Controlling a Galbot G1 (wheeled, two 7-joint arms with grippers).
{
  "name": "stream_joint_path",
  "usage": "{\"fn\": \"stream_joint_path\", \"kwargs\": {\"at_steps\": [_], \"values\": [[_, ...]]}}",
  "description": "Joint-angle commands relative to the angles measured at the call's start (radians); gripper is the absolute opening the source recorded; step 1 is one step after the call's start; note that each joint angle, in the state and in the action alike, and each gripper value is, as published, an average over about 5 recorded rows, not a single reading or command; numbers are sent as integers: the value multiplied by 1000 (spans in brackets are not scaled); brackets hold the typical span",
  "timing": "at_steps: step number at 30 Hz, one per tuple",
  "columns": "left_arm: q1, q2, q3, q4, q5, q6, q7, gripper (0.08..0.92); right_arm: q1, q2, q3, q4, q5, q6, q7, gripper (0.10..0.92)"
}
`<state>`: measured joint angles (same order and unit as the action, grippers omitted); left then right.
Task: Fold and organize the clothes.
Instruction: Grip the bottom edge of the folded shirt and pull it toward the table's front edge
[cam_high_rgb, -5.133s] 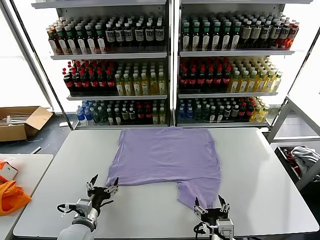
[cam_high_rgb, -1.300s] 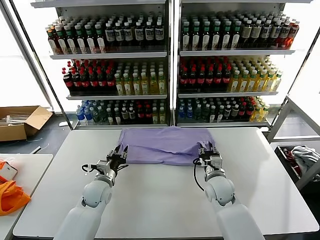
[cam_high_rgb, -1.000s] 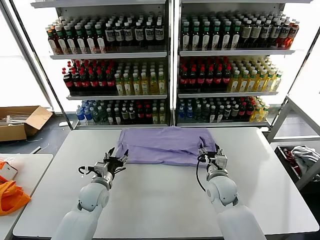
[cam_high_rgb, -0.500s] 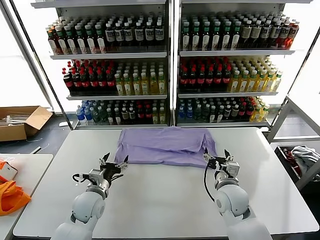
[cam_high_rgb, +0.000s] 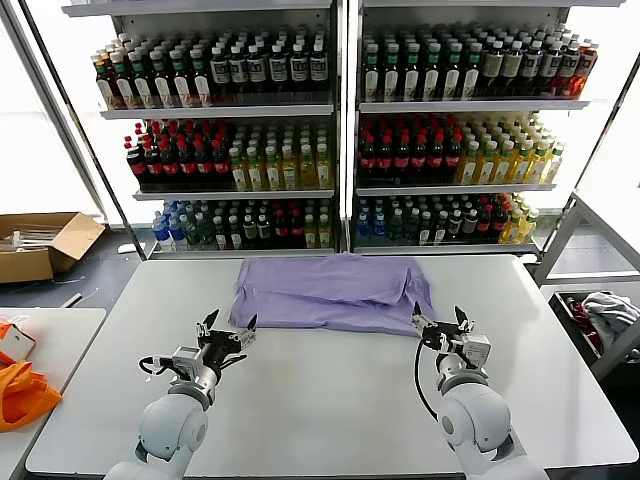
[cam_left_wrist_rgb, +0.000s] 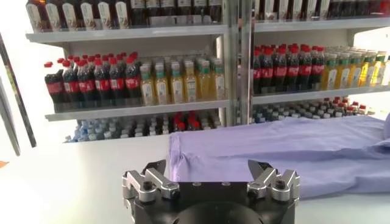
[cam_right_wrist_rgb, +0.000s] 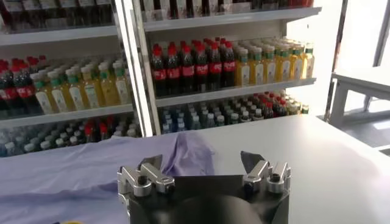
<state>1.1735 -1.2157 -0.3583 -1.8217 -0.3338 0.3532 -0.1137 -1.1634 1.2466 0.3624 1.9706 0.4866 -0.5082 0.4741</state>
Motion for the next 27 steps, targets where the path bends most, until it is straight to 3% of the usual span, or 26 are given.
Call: {"fn": "stream_joint_path", "kwargs": {"at_steps": [1, 27], "values": [[43, -5, 6, -13, 16, 2, 1, 823, -40, -11, 21, 19, -2, -31, 15, 823], [-239, 10, 37, 298, -71, 2, -34, 823, 115, 6, -69, -220, -23, -52, 22, 823]]}}
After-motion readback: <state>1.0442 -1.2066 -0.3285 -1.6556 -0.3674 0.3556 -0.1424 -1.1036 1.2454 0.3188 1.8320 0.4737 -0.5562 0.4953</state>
